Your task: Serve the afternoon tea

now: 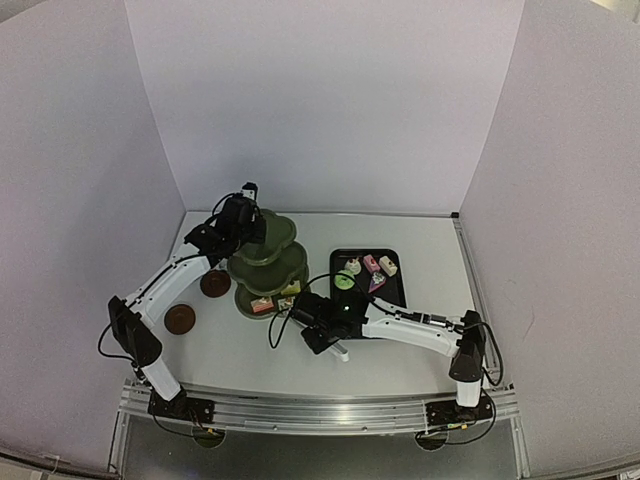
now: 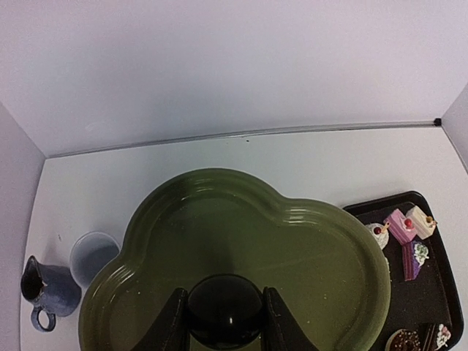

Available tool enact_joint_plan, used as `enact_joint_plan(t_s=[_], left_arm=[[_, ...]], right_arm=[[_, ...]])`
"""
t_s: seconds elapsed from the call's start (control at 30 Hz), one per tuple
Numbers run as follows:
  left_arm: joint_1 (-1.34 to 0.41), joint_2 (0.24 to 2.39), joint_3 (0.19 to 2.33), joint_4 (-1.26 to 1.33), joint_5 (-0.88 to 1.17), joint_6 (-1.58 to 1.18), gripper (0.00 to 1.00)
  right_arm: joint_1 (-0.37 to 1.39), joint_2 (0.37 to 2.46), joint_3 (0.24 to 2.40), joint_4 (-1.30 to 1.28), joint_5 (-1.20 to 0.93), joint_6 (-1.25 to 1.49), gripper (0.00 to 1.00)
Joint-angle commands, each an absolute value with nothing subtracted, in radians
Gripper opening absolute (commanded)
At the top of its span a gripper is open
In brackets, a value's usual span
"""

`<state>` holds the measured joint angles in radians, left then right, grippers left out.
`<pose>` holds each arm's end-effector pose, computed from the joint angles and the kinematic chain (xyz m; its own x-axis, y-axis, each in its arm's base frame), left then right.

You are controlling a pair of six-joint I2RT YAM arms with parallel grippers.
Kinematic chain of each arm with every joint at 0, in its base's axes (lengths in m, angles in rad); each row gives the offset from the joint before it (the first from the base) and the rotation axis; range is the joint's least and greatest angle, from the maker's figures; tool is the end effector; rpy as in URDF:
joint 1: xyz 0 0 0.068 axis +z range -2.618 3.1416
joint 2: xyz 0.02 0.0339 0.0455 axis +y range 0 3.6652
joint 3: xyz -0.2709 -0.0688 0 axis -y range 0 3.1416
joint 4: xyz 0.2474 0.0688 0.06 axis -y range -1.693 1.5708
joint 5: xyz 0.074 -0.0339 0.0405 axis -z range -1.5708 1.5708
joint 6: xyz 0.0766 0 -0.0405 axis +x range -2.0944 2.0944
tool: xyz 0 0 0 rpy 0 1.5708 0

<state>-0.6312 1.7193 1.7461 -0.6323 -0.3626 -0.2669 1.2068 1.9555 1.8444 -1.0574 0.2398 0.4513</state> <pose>0.3596 -0.2292 0.3651 -0.5267 0.0795 -0.8464 0.1839 0.9827 -0.0221 0.1709 0.3975 0.2602 -0.6763 -0.5851 -0.4476 -0.6442 0.7644 -0.0259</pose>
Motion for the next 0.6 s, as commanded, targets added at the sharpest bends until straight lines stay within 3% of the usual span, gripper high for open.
enact_joint_plan(t_s=[0.0,0.5,0.57], left_arm=[[-0.666,1.717,1.82,-0.665,-0.506,-0.385,0.0],[-0.69,1.806,1.961,-0.766,-0.541,-0.484,0.0],[-0.69,1.802,1.955,-0.765,-0.523,-0.483,0.09]], right_arm=[[1.204,1.874,1.827,-1.023,0.261,0.47,0.28],[1.203,1.858,1.81,-1.009,0.272,0.466,0.27],[1.202,1.854,1.803,-1.007,0.273,0.468,0.27]])
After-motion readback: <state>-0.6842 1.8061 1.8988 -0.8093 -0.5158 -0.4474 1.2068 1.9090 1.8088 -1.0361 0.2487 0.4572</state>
